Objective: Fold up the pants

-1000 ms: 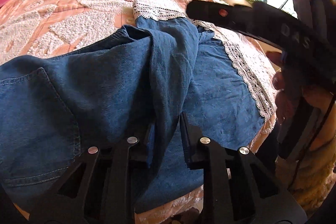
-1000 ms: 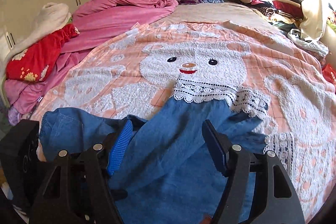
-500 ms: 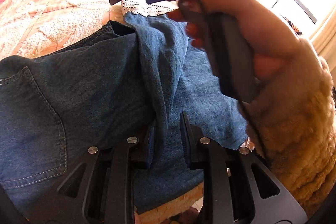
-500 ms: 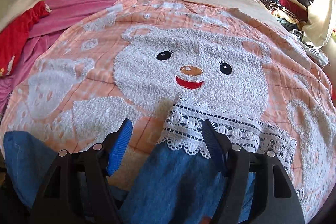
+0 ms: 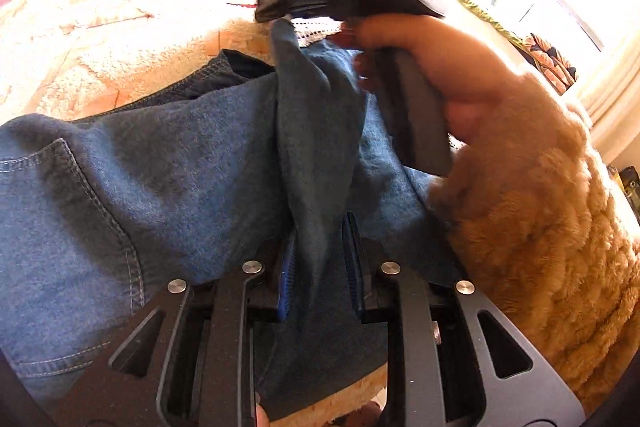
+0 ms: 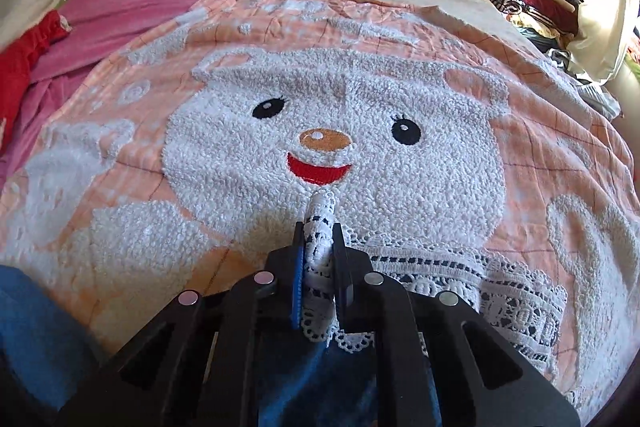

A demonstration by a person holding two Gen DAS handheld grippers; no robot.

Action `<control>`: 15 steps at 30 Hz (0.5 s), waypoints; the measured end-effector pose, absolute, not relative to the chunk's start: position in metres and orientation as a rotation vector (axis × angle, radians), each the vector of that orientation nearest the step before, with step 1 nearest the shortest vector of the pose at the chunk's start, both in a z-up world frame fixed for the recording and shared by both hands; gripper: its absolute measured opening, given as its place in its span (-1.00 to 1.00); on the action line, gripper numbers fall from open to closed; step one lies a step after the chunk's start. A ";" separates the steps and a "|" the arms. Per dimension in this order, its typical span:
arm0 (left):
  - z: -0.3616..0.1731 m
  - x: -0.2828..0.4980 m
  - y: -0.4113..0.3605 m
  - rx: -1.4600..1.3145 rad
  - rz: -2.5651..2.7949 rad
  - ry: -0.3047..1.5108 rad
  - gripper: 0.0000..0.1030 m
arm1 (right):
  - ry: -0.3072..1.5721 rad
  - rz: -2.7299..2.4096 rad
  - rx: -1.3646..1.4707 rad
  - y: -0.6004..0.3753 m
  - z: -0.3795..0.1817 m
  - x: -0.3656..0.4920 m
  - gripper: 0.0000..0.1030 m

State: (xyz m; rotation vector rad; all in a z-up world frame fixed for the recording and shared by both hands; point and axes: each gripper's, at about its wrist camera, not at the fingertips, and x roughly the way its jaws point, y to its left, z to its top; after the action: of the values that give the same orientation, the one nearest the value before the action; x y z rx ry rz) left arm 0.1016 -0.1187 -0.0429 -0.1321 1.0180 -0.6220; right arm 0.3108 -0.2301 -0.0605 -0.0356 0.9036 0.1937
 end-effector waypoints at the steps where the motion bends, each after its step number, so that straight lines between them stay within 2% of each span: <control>1: -0.042 0.102 -0.119 -0.131 -0.620 1.015 -0.71 | 0.893 0.195 -0.006 -0.238 -0.055 0.305 -0.80; 14: -0.046 0.101 -0.122 -0.083 -0.566 0.960 -0.71 | 0.735 0.161 0.313 -0.346 -0.001 0.187 -0.83; 15: -0.049 0.103 -0.121 -0.074 -0.559 0.952 -0.76 | 0.726 0.158 0.338 -0.354 0.001 0.177 -0.83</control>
State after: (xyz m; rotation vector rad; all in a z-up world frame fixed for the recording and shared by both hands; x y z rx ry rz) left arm 0.1028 -0.1214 -0.0486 -0.0735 0.9522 -0.5595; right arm 0.1765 -0.3535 0.0014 0.3384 0.7263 0.1581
